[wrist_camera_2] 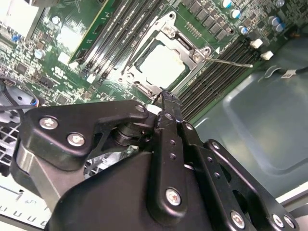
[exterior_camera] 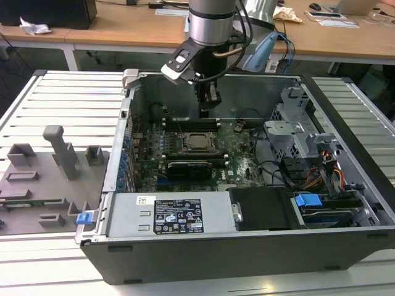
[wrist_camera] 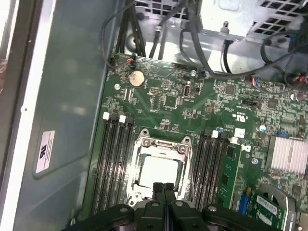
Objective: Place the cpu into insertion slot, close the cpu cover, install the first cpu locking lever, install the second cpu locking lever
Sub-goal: 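Install the first cpu locking lever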
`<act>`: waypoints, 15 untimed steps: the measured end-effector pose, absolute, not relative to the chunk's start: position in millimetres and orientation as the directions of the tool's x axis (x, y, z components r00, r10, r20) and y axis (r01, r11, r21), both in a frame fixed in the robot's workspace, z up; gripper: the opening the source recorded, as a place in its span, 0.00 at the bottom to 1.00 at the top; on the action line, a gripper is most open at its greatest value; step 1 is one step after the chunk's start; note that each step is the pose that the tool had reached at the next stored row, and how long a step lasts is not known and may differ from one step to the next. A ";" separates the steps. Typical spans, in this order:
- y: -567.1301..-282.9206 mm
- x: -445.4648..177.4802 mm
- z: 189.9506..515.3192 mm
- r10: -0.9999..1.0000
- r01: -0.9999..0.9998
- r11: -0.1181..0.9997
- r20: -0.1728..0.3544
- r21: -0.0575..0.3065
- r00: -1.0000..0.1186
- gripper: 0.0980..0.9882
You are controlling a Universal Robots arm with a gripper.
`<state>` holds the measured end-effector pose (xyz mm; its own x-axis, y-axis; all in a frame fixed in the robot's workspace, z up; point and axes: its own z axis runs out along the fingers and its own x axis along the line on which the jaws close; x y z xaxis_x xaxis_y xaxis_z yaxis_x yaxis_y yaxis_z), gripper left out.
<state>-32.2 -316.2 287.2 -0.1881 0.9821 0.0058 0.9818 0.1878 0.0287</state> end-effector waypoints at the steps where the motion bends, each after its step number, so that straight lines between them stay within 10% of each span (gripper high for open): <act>1: -316.2 -32.2 287.2 0.980 0.980 0.199 0.006 0.029 -0.199 0.01; 15: -316.2 -32.2 287.2 0.928 0.928 0.372 0.006 0.029 -0.372 0.01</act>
